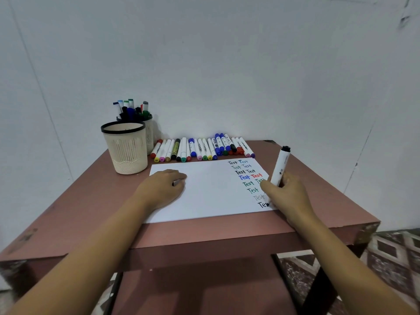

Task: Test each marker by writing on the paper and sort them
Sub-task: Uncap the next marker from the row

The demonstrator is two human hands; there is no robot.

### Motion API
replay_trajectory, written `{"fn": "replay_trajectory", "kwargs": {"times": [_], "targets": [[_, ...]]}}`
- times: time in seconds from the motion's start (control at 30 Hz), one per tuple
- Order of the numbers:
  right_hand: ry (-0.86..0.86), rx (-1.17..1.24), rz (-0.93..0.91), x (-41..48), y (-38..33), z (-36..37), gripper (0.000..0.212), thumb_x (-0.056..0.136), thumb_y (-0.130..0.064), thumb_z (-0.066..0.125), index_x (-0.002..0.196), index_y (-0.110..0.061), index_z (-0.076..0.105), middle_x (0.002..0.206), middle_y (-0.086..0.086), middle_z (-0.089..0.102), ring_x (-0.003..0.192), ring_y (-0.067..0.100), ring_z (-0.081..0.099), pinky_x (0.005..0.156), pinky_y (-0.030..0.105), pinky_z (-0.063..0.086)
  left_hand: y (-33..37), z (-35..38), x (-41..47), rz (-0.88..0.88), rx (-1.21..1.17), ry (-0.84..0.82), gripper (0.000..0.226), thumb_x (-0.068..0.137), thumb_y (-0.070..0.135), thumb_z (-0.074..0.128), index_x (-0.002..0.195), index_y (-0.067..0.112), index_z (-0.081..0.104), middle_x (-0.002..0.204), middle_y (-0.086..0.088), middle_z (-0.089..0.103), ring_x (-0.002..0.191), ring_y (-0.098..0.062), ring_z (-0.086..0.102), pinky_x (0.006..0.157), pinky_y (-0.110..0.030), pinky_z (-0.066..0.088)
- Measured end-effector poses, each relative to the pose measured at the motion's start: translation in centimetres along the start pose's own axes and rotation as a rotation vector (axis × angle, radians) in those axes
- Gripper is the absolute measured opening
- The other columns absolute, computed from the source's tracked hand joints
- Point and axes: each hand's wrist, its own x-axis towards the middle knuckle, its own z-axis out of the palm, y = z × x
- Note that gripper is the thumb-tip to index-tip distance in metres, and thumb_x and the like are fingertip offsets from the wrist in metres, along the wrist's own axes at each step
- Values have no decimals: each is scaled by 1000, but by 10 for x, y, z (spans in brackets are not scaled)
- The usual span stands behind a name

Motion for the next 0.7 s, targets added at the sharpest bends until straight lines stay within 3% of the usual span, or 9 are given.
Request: {"fn": "replay_trajectory", "kwargs": {"times": [0.17, 0.33, 0.7], "targets": [[104, 32, 15, 0, 1, -2, 24, 82, -16, 64, 64, -12, 49, 68, 10, 64, 65, 28, 65, 65, 47, 54, 0, 0, 1, -2, 7, 1, 38, 98, 35, 37, 134, 30, 50, 145, 8, 42, 132, -11, 38, 107, -29, 31], [77, 8, 23, 3, 3, 0, 23, 83, -17, 64, 64, -15, 50, 67, 7, 60, 62, 24, 60, 60, 36, 48, 0, 0, 0, 7, 2, 4, 38, 98, 34, 38, 134, 29, 51, 144, 7, 43, 131, -12, 39, 106, -29, 31], [70, 34, 32, 4, 4, -1, 27, 83, -14, 62, 61, -15, 47, 65, 5, 62, 66, 27, 65, 55, 32, 43, 0, 0, 0, 12, 5, 2, 38, 98, 33, 39, 134, 29, 51, 144, 7, 43, 132, -12, 39, 107, -30, 31]]}}
